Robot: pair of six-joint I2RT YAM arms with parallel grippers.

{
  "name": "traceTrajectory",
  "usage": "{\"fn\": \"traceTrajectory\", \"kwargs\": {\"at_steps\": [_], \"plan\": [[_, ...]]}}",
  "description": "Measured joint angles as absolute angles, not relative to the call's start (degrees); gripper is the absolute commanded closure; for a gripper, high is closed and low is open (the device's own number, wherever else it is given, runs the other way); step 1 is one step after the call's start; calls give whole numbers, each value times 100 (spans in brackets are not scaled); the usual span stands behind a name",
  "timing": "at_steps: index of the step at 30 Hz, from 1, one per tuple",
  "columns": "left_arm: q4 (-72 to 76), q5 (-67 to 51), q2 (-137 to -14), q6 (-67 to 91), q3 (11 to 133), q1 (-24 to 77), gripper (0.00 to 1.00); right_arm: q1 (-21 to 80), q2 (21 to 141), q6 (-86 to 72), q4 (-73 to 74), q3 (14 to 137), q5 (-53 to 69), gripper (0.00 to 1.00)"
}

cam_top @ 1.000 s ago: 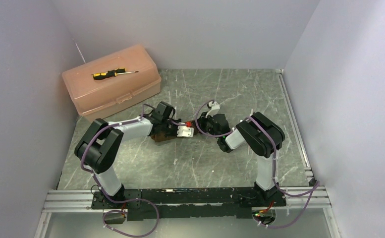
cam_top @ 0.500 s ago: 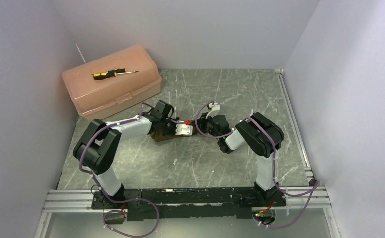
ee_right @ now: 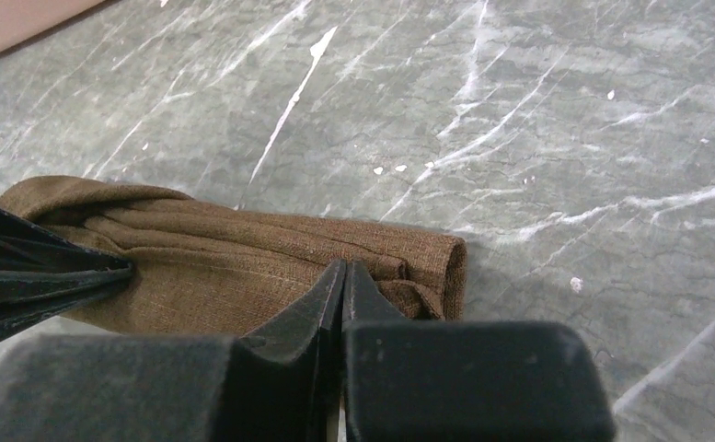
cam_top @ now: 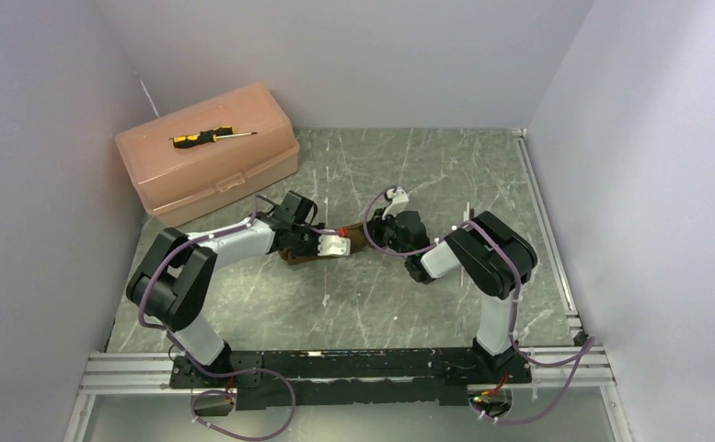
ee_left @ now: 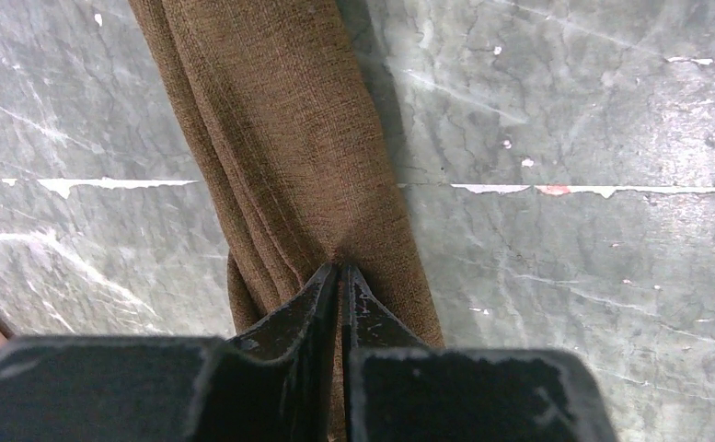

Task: Fold the napkin into a case and place the utensils inside
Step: Smooth out the smaller rectangle-folded napkin at the center of the board.

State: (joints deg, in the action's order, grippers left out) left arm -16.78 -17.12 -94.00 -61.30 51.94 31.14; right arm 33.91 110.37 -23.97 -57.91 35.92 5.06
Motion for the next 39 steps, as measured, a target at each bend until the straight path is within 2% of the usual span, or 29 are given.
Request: {"fn": "traceTrajectory", "kwargs": {"at_steps": [2, 6, 9, 13, 23, 33, 39], "plan": [[-1656, -1682, -9400, -6055, 5194, 3114, 89, 3395, 10881, -2379, -5588, 3590, 495, 74], [-1638, -1660, -9402, -5867, 5194, 3116, 89, 3439, 10525, -2353, -5262, 3594, 517, 70], [-1627, -1651, -9404, -5712, 5194, 3116, 89, 3481, 10278, -2368, -5144, 3636, 655, 75], [-1579, -1619, -9417, -5511, 5188, 3118, 89, 3551, 10302, -2613, -5251, 3806, 1109, 88], [-1461, -1514, -9417, -5196, 5177, 3120, 89, 3999, 11356, -3186, -5408, 4589, 2279, 93], [-1474, -1293, -9376, -4873, 5179, 3116, 86, 3986, 12274, -3929, -5433, 5297, 2906, 96], [-1673, -1188, -9312, -4740, 5238, 3116, 82, 4010, 12390, -4101, -5223, 5568, 2919, 100]]}}
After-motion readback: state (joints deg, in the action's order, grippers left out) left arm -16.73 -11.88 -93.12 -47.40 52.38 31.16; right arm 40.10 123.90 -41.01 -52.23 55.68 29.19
